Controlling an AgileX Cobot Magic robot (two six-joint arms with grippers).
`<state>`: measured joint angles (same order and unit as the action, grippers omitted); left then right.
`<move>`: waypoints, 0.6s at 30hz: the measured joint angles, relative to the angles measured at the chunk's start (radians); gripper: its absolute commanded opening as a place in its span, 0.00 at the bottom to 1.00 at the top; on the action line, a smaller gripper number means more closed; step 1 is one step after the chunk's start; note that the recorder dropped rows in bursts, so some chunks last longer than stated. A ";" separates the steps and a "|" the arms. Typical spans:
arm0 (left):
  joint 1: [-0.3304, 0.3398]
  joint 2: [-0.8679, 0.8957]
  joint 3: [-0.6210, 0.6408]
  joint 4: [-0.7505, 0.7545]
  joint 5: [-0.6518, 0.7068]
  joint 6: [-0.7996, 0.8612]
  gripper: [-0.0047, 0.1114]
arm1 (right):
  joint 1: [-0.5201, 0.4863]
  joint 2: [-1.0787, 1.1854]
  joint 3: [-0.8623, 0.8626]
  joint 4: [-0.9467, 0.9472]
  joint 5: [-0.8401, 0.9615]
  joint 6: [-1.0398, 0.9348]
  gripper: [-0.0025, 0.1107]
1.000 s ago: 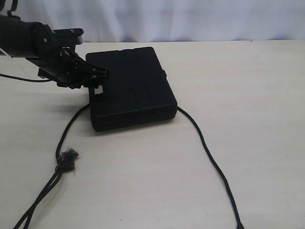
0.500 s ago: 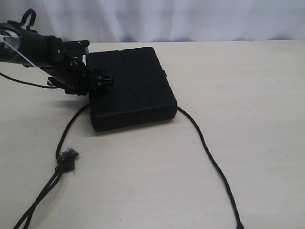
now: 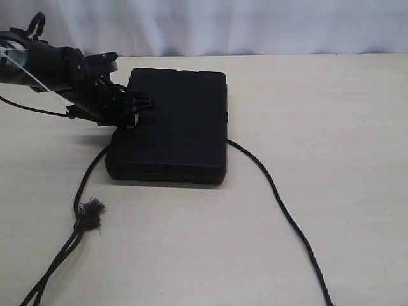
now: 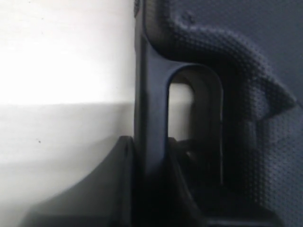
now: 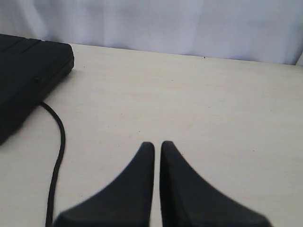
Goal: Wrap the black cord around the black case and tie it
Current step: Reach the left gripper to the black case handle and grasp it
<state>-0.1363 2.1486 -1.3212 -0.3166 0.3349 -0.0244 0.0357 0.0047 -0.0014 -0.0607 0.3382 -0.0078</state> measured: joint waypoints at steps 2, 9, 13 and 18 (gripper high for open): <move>-0.001 0.000 0.000 -0.002 0.001 0.000 0.04 | 0.000 0.000 0.000 0.000 -0.020 0.000 0.06; -0.001 -0.036 0.000 -0.023 0.026 0.002 0.04 | 0.000 0.000 0.000 0.330 -0.252 0.024 0.06; -0.001 -0.078 0.000 -0.053 0.050 0.004 0.04 | 0.000 0.000 0.000 0.587 -0.420 0.029 0.06; -0.001 -0.113 0.000 -0.068 0.076 0.004 0.04 | 0.000 0.000 -0.029 0.652 -0.440 0.031 0.06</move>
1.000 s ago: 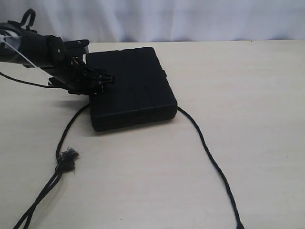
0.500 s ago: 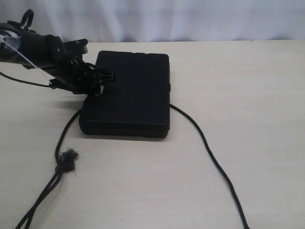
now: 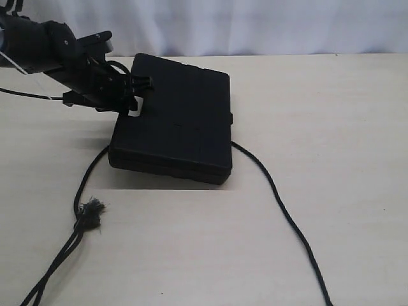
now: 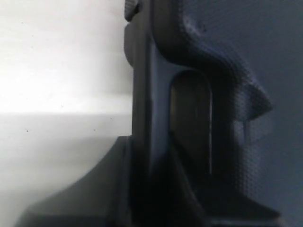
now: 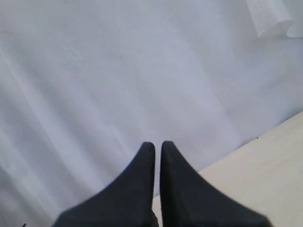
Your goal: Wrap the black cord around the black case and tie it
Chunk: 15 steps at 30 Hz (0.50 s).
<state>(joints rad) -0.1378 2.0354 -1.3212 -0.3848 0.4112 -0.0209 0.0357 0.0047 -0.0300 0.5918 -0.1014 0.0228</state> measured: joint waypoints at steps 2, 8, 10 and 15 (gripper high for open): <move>0.000 -0.013 0.000 -0.007 0.008 0.000 0.04 | 0.000 0.000 -0.044 -0.020 0.017 0.002 0.06; 0.000 -0.051 0.000 -0.025 0.032 0.000 0.04 | 0.000 0.136 -0.233 -0.131 0.056 0.000 0.06; 0.000 -0.061 0.000 -0.039 0.041 0.000 0.04 | 0.000 0.227 -0.287 -0.140 0.064 -0.002 0.06; 0.000 -0.081 0.000 -0.058 0.056 0.000 0.04 | 0.000 0.507 -0.403 -0.110 0.115 0.003 0.06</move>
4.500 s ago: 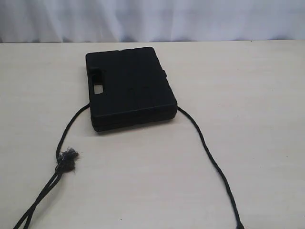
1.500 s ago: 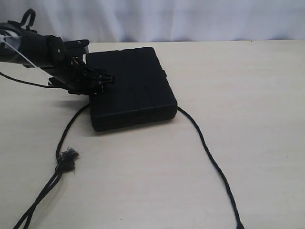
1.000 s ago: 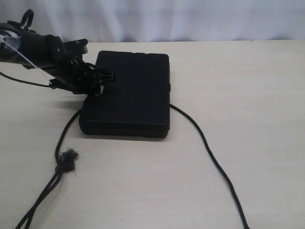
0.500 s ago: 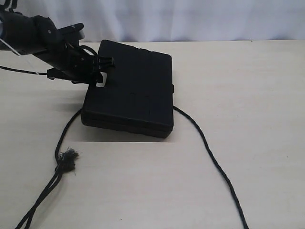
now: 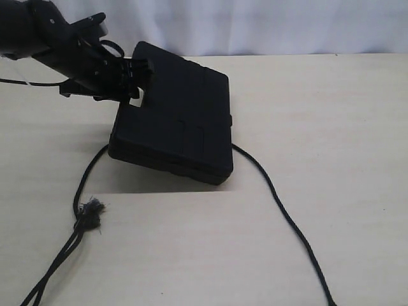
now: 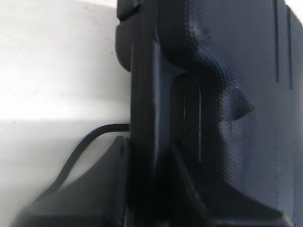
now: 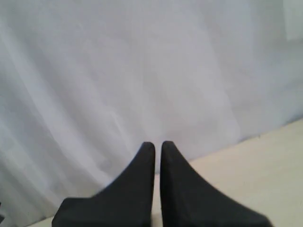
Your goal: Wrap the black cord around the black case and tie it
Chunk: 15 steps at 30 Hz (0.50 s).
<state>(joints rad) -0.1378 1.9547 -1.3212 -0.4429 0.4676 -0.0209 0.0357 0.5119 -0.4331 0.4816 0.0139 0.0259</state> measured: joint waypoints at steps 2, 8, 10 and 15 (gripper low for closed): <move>0.000 -0.010 0.000 -0.007 0.007 0.000 0.04 | 0.000 0.113 -0.048 0.080 0.048 0.008 0.06; -0.001 -0.020 0.000 -0.052 0.011 0.000 0.04 | 0.047 0.415 -0.226 0.234 0.315 -0.208 0.06; -0.001 -0.023 0.000 -0.073 0.011 0.000 0.04 | 0.145 0.529 -0.305 0.308 0.425 -0.441 0.06; -0.001 -0.027 0.000 -0.087 0.016 0.000 0.04 | 0.498 0.666 -0.367 0.116 0.372 -0.698 0.06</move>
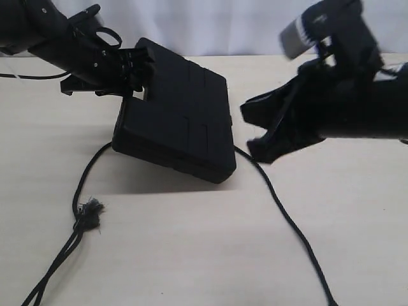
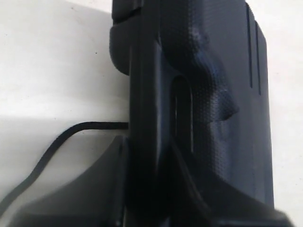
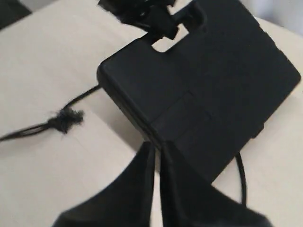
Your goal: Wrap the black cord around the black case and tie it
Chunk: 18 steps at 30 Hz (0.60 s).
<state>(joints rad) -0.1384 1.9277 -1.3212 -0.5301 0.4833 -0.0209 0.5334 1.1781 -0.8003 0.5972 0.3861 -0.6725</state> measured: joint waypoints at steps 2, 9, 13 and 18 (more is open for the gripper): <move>0.000 0.000 0.000 -0.002 0.006 0.000 0.04 | 0.139 0.016 0.020 -0.300 -0.106 0.153 0.06; 0.000 0.000 -0.088 -0.044 0.119 0.000 0.04 | 0.291 0.073 0.033 -1.397 -0.013 0.973 0.06; 0.000 0.000 -0.092 -0.091 0.131 0.000 0.04 | 0.293 0.153 0.056 -1.850 0.153 1.505 0.06; 0.000 0.000 -0.092 -0.101 0.131 0.000 0.04 | 0.297 0.213 0.118 -2.229 0.055 2.034 0.06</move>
<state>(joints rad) -0.1384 1.9277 -1.4132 -0.6314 0.6140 -0.0209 0.8301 1.3910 -0.6828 -1.6320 0.4412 1.3615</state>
